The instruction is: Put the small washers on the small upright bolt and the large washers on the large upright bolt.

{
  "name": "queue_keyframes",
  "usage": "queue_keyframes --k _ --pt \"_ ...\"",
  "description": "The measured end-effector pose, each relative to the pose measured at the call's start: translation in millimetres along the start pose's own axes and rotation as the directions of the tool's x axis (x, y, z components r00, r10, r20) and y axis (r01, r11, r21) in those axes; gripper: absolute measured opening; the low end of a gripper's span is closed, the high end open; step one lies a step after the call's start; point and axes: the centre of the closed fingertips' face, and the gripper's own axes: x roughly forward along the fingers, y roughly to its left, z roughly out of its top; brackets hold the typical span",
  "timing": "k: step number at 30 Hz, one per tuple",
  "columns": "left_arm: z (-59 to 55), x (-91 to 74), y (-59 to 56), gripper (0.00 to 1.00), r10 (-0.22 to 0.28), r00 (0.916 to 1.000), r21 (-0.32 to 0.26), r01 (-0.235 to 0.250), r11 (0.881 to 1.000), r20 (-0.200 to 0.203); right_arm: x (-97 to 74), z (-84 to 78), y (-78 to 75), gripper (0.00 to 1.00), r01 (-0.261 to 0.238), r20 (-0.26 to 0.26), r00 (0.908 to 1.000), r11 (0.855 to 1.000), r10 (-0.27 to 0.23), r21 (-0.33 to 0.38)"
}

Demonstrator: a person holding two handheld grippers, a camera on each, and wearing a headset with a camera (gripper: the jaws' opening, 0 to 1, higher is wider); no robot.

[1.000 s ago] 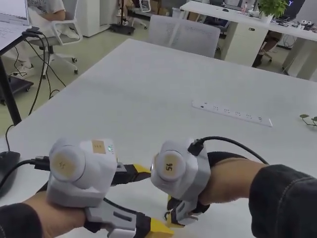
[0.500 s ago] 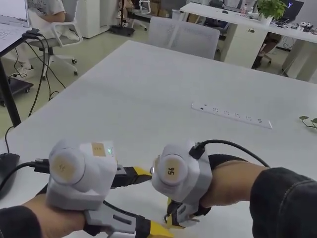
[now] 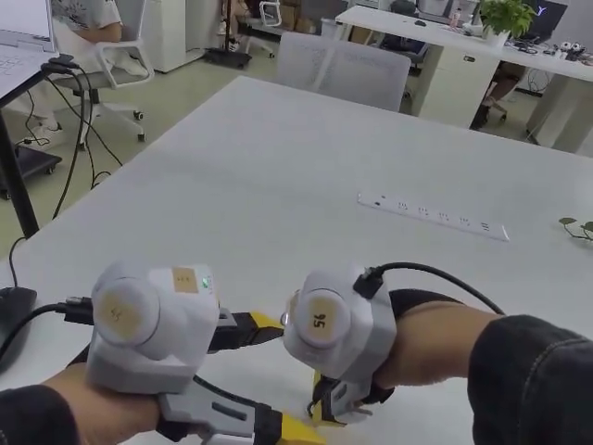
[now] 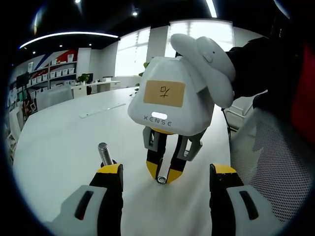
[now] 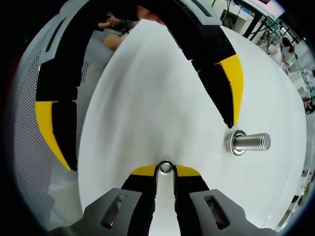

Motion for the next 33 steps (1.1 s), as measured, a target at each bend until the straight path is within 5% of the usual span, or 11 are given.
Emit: queue_keyframes --k 10,33 --pt "-1.3 -1.0 1.3 0.71 0.003 1.0000 -0.002 -0.003 1.000 -0.002 0.1 -1.5 1.7 0.14 -0.013 0.006 0.9999 0.999 0.012 0.032" --pt "-1.3 2.8 -1.5 0.71 -0.011 0.9999 0.003 0.011 1.000 -0.006 -19.5 -39.3 3.7 0.14 0.004 0.000 1.0000 0.992 -0.004 0.126"
